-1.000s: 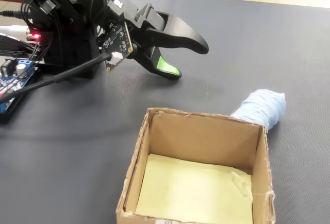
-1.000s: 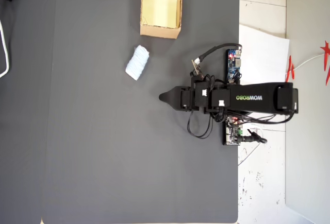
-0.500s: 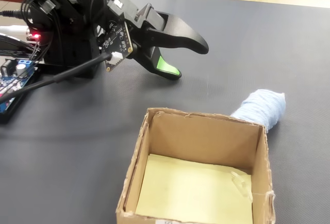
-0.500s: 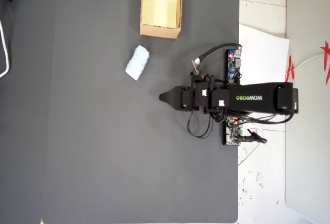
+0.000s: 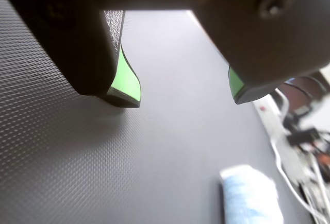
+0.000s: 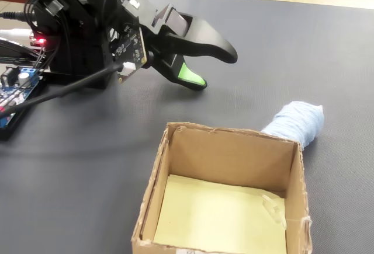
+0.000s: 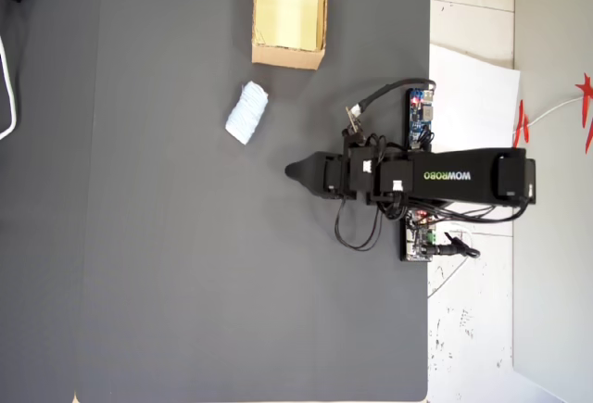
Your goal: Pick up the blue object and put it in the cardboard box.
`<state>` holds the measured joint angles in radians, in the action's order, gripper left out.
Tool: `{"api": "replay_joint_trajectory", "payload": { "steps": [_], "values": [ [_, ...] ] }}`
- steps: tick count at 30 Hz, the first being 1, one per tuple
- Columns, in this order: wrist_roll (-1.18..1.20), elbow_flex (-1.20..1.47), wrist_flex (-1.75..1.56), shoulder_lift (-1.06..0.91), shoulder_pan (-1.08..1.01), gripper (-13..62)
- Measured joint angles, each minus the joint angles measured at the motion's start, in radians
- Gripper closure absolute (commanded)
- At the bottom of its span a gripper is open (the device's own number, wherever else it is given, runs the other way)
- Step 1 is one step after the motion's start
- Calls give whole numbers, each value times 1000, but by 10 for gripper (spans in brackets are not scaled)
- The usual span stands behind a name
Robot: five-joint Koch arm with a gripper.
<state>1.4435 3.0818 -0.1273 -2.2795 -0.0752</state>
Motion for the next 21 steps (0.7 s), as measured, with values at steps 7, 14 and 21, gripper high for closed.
{"api": "replay_joint_trajectory", "payload": {
  "steps": [7,14,21],
  "values": [
    [-158,-6,-11,0,-140,159],
    [-199,-66,72,0,-193,163],
    [-212,-199,209,0,-189,164]
  ]
}}
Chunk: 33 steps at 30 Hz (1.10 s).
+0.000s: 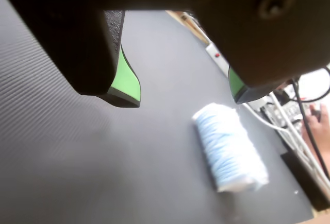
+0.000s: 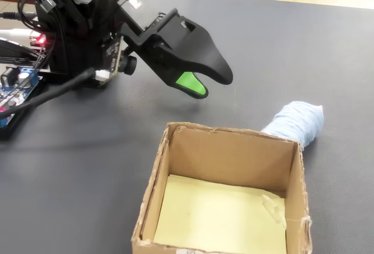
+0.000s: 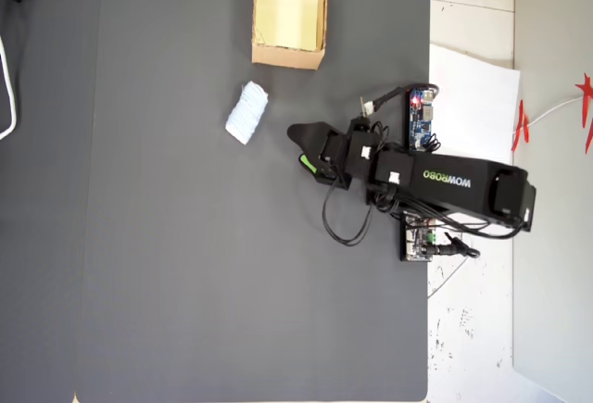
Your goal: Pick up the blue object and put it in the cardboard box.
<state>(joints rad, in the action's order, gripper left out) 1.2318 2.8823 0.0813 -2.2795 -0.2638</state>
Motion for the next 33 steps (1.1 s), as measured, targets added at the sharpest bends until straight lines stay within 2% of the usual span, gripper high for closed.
{"api": "replay_joint_trajectory", "payload": {
  "steps": [3,12,14,22,33],
  "values": [
    [2,-71,41,3,6,164],
    [72,-327,163,201,12,164],
    [123,-405,183,354,14,164],
    [149,-577,229,592,-5,164],
    [178,-723,224,805,-103,169]
  ]
}}
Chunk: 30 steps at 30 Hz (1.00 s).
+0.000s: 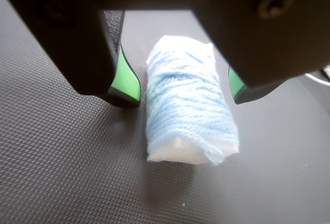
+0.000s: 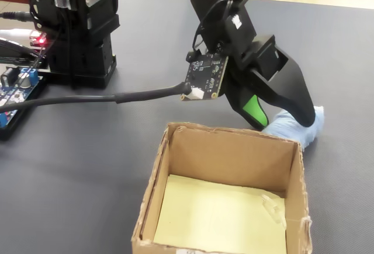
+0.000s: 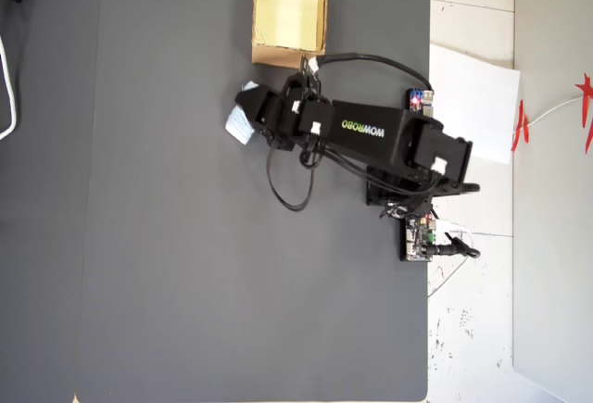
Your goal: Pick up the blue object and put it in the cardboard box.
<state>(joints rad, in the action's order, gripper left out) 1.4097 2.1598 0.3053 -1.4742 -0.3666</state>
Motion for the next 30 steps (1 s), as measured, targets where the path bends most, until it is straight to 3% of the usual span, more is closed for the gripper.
{"api": "replay_joint_trajectory", "payload": {
  "steps": [4,13,20,30],
  "values": [
    [8,-28,-2,34,-15,193],
    [12,-25,-92,57,-32,443],
    [106,109,-314,-29,-32,442],
    [141,301,-535,-342,-25,442]
  ]
}}
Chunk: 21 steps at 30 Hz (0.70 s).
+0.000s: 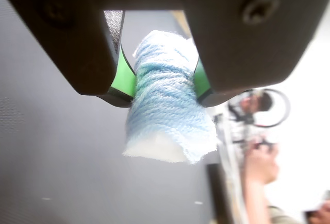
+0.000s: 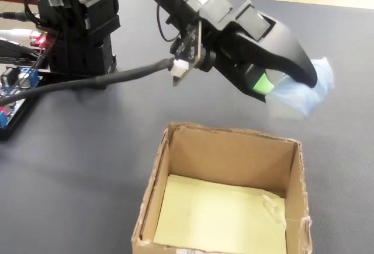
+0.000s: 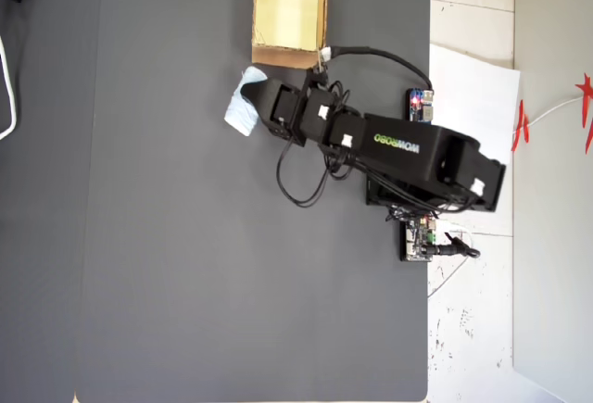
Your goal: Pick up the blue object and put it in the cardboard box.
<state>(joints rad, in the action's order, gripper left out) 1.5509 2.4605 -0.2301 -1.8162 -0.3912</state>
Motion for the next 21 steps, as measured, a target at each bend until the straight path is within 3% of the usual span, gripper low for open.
{"api": "replay_joint_trajectory", "payload": {
  "steps": [10,21],
  "values": [
    [-6,2,-40,-150,-72,442],
    [-87,0,84,-183,-391,436]
  ]
}}
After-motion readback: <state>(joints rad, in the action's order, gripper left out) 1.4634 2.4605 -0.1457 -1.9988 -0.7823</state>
